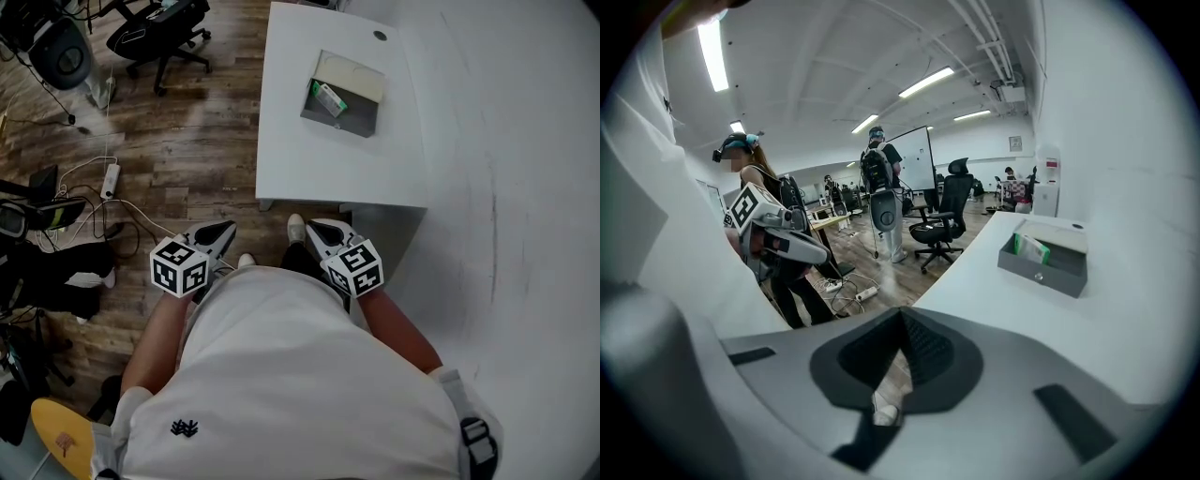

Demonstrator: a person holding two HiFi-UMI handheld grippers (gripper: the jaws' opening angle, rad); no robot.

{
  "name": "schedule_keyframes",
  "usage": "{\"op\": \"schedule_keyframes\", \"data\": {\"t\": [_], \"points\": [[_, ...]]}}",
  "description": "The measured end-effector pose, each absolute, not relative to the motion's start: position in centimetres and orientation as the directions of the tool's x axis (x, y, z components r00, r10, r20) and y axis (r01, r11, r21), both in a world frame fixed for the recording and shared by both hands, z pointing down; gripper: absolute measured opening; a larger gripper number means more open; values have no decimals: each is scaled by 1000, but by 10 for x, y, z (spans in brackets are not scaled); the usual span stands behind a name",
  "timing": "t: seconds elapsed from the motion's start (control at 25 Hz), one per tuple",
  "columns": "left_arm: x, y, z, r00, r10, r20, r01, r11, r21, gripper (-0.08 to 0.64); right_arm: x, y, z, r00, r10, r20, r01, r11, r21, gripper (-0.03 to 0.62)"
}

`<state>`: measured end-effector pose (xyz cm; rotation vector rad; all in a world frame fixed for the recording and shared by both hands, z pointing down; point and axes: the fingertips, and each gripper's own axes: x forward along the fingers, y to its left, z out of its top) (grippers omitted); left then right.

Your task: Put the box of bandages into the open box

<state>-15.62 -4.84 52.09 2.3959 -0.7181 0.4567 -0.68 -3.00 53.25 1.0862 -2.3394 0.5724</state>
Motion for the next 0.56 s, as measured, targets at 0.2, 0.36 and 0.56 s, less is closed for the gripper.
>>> {"op": "schedule_keyframes", "data": {"t": [0.2,0.36,0.56], "points": [[-142,-65,522,787,-381,486,-594,-681,428,6,12,-48,532,-555,-591,586,-793,588,-158,6],[-118,-83,521,784,-376,493,-595,-681,427,6,40,-67,532,-547,-598,586,-802,574,-163,6],[-75,-118,520,783,-379,494,-598,-678,428,6,86,-104,532,-538,-601,591,-807,570,-155,6]]}}
